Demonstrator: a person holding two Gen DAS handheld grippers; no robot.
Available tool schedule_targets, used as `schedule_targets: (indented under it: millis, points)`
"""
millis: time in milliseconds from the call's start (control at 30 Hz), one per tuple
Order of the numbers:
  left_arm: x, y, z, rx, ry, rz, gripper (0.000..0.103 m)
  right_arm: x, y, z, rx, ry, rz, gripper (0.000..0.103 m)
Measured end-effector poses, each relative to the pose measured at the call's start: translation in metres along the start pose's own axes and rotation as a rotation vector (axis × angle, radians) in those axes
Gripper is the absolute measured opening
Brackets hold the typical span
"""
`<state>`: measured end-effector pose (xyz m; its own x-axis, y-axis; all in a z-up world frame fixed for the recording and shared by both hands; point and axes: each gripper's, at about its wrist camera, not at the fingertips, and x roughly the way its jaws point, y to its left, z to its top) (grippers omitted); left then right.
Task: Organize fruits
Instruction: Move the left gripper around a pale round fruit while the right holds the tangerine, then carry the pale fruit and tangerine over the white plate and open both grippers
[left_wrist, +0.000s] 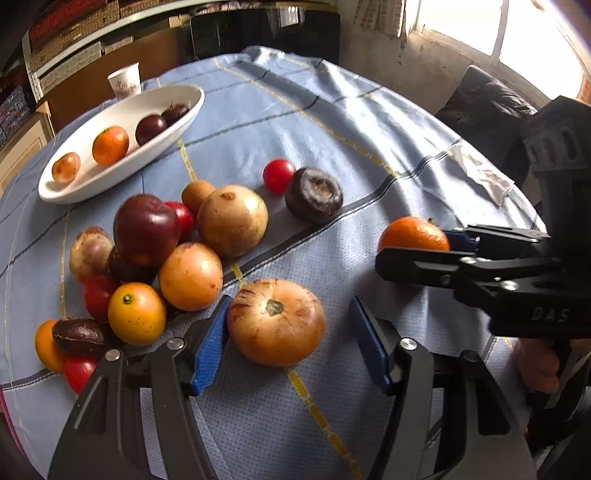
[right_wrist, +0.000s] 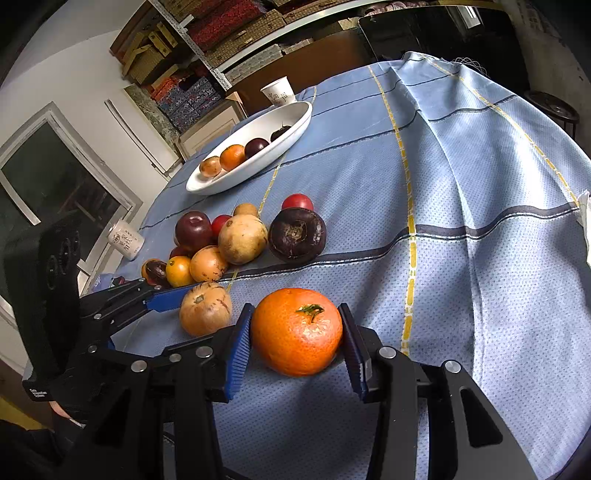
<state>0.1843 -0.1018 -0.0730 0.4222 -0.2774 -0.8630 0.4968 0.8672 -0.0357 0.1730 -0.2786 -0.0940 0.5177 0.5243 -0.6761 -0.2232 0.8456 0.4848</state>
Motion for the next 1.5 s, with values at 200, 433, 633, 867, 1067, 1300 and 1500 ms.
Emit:
schedule_targets:
  millis: [200,433,633,867,1067,1300,1500]
  points:
    - [0.000,0.001,0.000,-0.008,-0.007,0.004,0.063,0.000,0.000,0.000,-0.001,0.001,-0.001,0.046]
    - [0.000,0.008,0.000,-0.042,-0.010,0.001,0.046,0.000,0.000,0.000,-0.001,0.002,-0.001,0.046]
    - [-0.003,0.009,-0.002,-0.046,-0.016,-0.013,0.045,0.002,0.001,-0.002,-0.007,0.004,-0.009,0.046]
    - [-0.020,0.018,-0.012,-0.083,-0.068,-0.043,0.045,0.004,0.009,-0.002,-0.040,0.013,-0.051,0.046]
    - [-0.053,0.048,-0.024,-0.104,-0.119,-0.033,0.045,0.007,0.029,0.008,-0.104,0.074,-0.093,0.046]
    - [-0.102,0.120,0.003,-0.169,-0.228,0.083,0.045,0.007,0.081,0.069,-0.196,0.014,-0.010,0.046]
    - [-0.088,0.194,0.069,-0.297,-0.280,0.232,0.045,0.067,0.108,0.136,-0.218,-0.028,-0.042,0.046]
